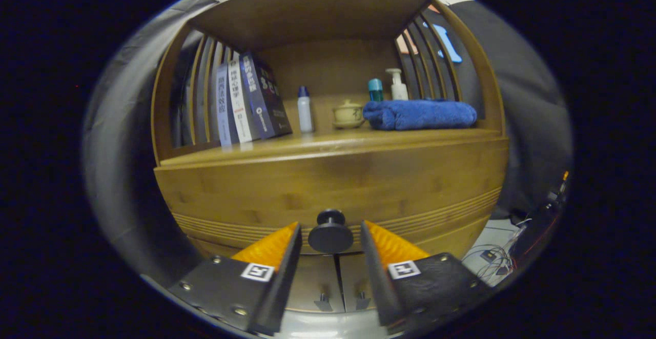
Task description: Pull open the drawer, take out the items inside it, and place them on the countertop above the cabinet.
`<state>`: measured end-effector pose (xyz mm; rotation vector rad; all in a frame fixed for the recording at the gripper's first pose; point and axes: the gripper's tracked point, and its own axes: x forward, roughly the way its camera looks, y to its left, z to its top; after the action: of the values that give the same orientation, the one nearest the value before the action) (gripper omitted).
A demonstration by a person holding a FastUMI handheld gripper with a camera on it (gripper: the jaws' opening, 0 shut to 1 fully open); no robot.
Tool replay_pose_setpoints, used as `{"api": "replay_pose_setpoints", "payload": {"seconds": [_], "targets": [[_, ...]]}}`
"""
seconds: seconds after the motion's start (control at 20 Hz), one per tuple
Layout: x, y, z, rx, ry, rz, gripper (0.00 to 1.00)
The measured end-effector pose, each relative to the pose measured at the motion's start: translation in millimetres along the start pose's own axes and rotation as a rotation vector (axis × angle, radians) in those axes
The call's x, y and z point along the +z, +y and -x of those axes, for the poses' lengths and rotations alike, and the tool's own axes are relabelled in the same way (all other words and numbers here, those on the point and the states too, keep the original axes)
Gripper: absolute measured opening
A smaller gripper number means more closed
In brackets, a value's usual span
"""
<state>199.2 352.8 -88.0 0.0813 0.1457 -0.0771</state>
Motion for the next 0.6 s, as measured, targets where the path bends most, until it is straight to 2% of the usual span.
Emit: {"api": "replay_pose_setpoints", "payload": {"seconds": [0.15, 0.3, 0.4, 0.5, 0.6], "targets": [[-3.0, 0.3, -11.5, -0.03, -0.043, 0.053, 0.43], [-3.3, 3.3, -14.6, -0.012, -0.032, 0.058, 0.42], [-4.3, 2.1, -14.9, 0.025, -0.029, 0.091, 0.36], [-5.1, 1.9, -10.4, 0.04, -0.016, 0.073, 0.26], [-6.8, 0.1, 1.6, 0.045, -0.018, 0.067, 0.25]]}}
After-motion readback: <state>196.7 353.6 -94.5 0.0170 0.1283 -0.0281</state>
